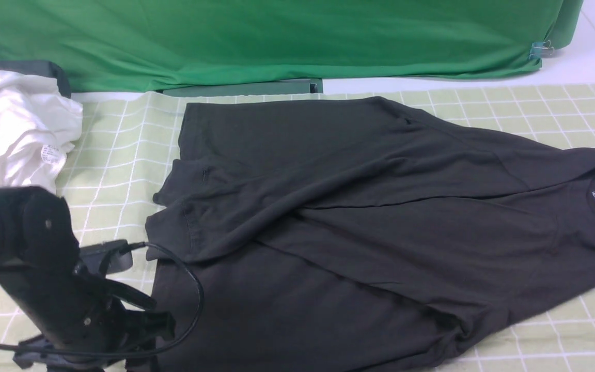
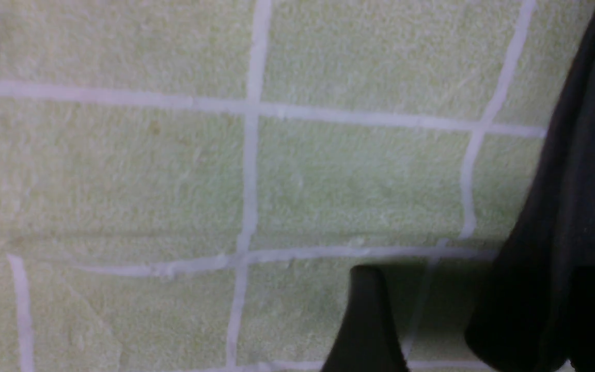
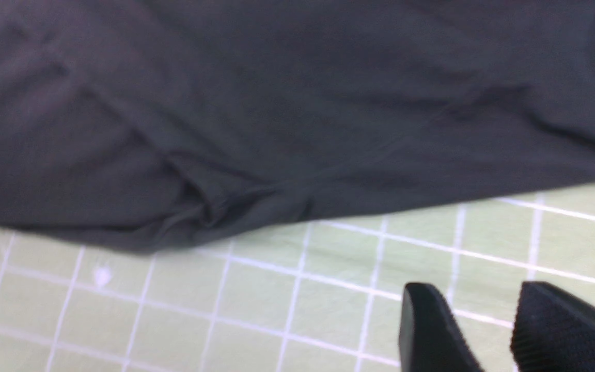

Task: Fold a long-sleeved shirt over a green coffee tablecloth.
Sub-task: 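Grasp the near edge of the shirt at its hem and shoulder corners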

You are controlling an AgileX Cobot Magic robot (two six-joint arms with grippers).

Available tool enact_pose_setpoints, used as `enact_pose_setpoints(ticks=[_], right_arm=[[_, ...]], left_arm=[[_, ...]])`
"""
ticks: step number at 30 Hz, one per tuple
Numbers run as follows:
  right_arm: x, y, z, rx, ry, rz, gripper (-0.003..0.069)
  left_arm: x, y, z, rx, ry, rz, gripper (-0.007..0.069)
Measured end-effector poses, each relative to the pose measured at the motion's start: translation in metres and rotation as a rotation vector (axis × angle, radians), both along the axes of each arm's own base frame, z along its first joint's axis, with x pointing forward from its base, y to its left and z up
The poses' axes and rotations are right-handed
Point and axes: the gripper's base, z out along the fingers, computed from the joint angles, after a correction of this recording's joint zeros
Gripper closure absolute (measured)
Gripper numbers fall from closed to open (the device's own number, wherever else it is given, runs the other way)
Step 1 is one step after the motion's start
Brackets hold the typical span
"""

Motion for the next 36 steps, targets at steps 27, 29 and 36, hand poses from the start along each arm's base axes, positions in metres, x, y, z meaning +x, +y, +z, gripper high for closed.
enact_pose_setpoints(ticks=[27,29,36], right_arm=[[0.037,0.13,-0.109,-0.305,0.261,0.637,0.0239],[0.047,0.136,-0.123,-0.332,0.231,0.655,0.0205],[0.065,0.139,-0.157,-0.488,0.252,0.697,0.0163]], left_arm=[[-0.013,-0.008,0.037,-0.141,-0.133,-0.211,0.06],[-0.015,-0.008,0.041,-0.14,-0.153,-0.215,0.06],[-0.015,-0.008,0.044,-0.137,-0.168,-0.217,0.06]])
